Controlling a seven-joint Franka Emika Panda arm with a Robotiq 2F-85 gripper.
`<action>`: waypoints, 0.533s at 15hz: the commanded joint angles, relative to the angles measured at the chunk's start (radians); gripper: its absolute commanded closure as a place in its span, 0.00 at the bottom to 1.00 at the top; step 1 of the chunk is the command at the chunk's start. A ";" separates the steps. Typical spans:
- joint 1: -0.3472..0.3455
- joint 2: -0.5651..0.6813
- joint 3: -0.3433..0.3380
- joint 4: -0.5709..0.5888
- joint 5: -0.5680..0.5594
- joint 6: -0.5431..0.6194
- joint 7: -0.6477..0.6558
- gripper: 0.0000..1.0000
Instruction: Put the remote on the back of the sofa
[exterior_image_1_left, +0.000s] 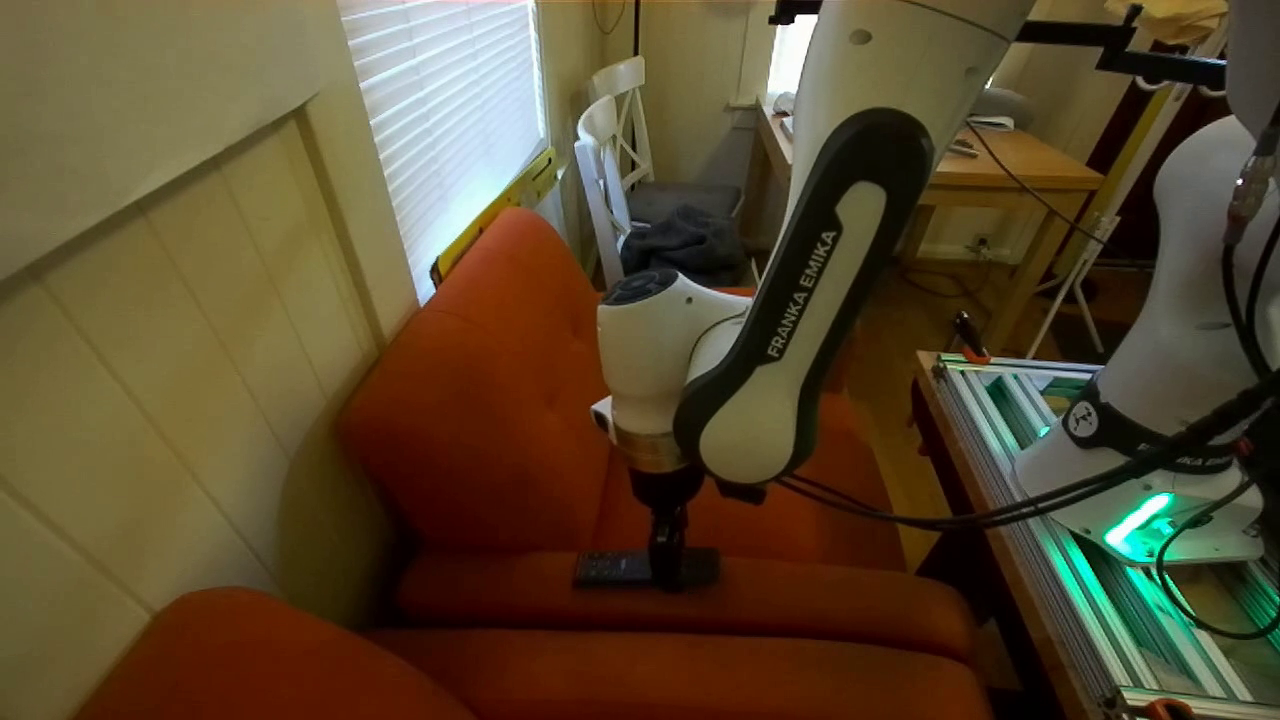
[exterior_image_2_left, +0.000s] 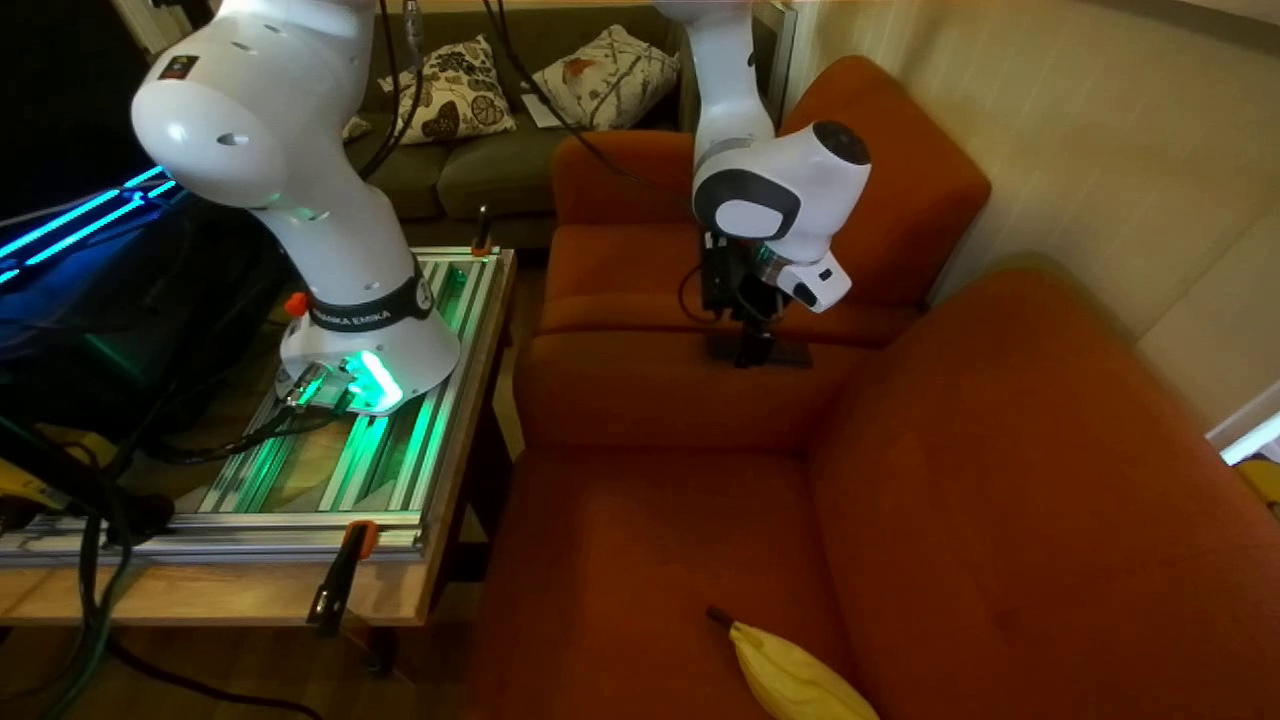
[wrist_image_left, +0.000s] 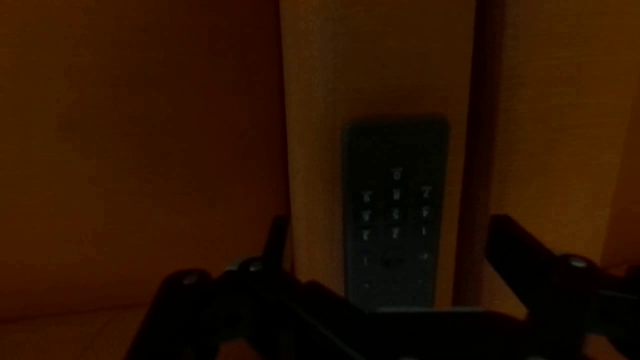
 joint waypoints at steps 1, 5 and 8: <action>-0.004 0.034 0.006 0.038 -0.025 0.050 0.028 0.00; 0.012 0.059 -0.002 0.069 -0.051 0.034 0.030 0.41; 0.018 0.075 -0.003 0.085 -0.071 0.024 0.029 0.62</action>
